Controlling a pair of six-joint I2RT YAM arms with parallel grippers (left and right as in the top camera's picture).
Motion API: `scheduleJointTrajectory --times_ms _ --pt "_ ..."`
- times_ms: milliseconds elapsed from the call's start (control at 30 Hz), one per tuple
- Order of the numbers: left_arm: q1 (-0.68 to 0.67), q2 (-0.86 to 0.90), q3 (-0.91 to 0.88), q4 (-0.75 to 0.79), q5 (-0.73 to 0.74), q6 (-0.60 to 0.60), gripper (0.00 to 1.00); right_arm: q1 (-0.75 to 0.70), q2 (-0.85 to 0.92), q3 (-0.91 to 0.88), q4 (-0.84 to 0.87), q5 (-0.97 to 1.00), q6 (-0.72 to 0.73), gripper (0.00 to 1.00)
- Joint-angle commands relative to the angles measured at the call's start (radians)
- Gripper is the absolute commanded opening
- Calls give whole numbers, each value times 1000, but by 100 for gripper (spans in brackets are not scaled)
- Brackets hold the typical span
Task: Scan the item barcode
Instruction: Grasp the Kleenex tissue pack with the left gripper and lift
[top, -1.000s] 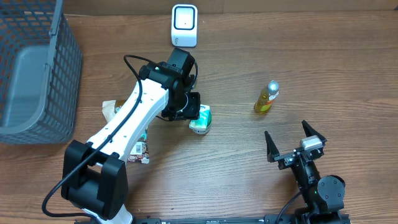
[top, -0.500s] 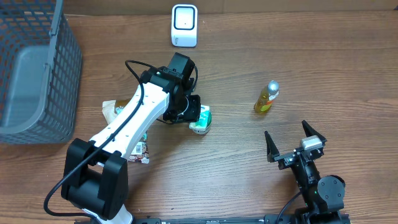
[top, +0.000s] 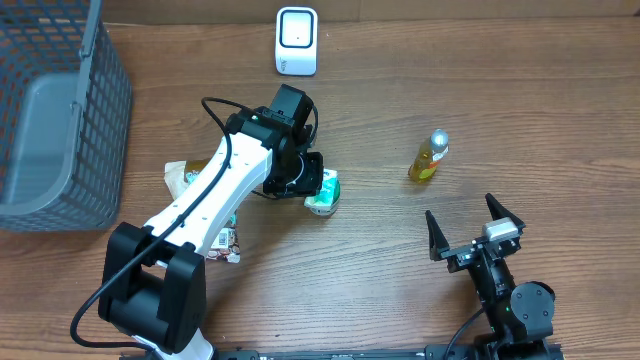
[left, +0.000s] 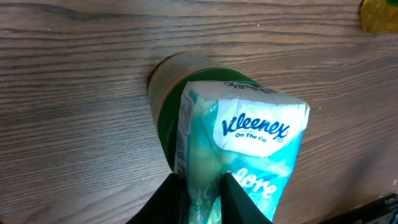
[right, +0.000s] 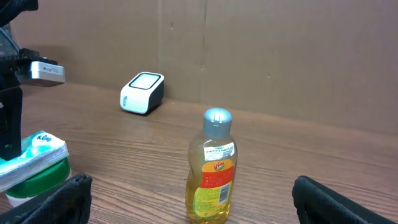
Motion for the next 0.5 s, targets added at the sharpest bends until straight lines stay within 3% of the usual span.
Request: scheduleJointTrajectory --times_ms 0,300,467 --pt "-2 14 -13 -3 -7 -6 21 -3 -10 -11 3 6 2 100" --pt "-2 14 -13 -3 -7 -6 20 -3 -10 -11 3 6 2 100" --pt "-2 14 -13 -3 -7 -6 26 -3 -10 -11 3 6 2 100"
